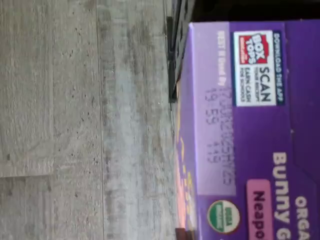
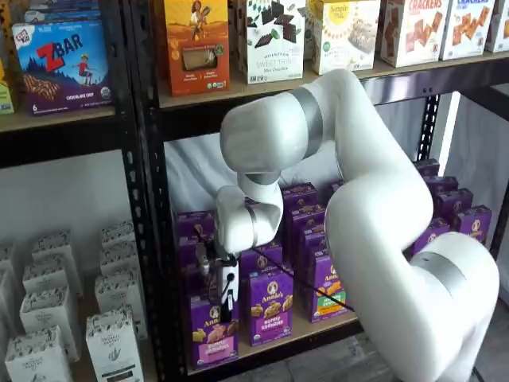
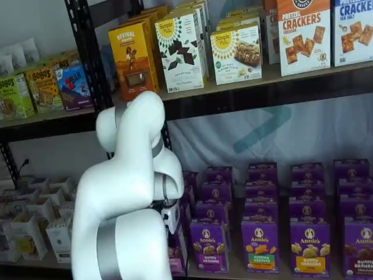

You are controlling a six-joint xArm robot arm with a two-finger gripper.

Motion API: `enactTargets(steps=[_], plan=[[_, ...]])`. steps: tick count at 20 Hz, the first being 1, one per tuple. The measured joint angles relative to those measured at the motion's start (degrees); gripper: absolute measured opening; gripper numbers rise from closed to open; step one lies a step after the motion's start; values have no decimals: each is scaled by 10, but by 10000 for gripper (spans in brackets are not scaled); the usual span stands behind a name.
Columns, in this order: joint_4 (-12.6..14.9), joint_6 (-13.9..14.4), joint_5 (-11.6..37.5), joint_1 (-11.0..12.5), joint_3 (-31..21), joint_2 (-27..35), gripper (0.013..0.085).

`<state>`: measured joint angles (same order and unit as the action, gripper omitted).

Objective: Pick up the purple box with a pink patch in the middle, on the bottom shelf, the first box from the left

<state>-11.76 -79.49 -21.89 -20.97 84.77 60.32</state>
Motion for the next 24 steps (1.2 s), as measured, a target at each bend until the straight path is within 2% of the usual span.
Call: enactTargets(steps=[2, 6, 8, 9, 12, 14, 18, 24], plan=[[15, 13, 0, 0, 1, 1, 370], [20, 18, 1, 0, -4, -2, 370], [13, 11, 2, 0, -8, -5, 370], [7, 6, 2, 0, -11, -7, 330], [-3, -3, 4, 0, -17, -12, 290], [12, 9, 3, 1, -21, -15, 290], [25, 20, 5, 2, -35, -27, 290], [45, 41, 13, 0, -84, -65, 290]])
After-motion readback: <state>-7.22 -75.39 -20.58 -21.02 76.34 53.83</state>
